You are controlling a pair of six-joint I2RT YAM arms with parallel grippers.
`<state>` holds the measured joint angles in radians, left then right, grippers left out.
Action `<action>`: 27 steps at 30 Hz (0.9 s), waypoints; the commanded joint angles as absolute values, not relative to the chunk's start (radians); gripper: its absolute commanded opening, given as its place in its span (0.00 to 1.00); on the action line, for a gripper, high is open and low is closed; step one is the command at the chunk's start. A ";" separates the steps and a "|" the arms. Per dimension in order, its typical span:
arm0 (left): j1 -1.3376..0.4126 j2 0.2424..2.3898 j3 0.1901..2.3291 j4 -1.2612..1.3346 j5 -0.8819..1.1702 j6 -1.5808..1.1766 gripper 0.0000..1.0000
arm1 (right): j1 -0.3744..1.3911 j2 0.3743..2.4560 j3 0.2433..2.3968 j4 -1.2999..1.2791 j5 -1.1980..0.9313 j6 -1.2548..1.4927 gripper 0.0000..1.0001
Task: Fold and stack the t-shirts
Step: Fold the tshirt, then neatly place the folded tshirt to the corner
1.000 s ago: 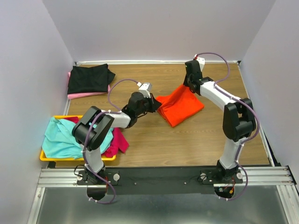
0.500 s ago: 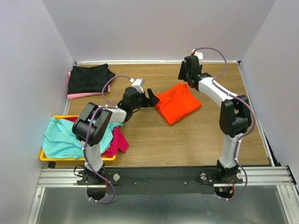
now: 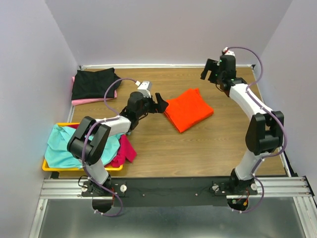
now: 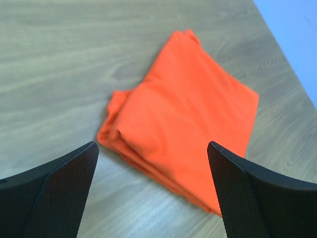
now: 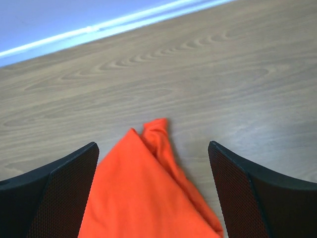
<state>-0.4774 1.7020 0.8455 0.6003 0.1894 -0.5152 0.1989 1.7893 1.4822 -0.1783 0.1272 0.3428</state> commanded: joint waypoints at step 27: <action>-0.563 1.858 0.851 0.545 0.121 -0.505 0.87 | -0.094 2.062 1.339 -0.167 -0.678 0.242 0.98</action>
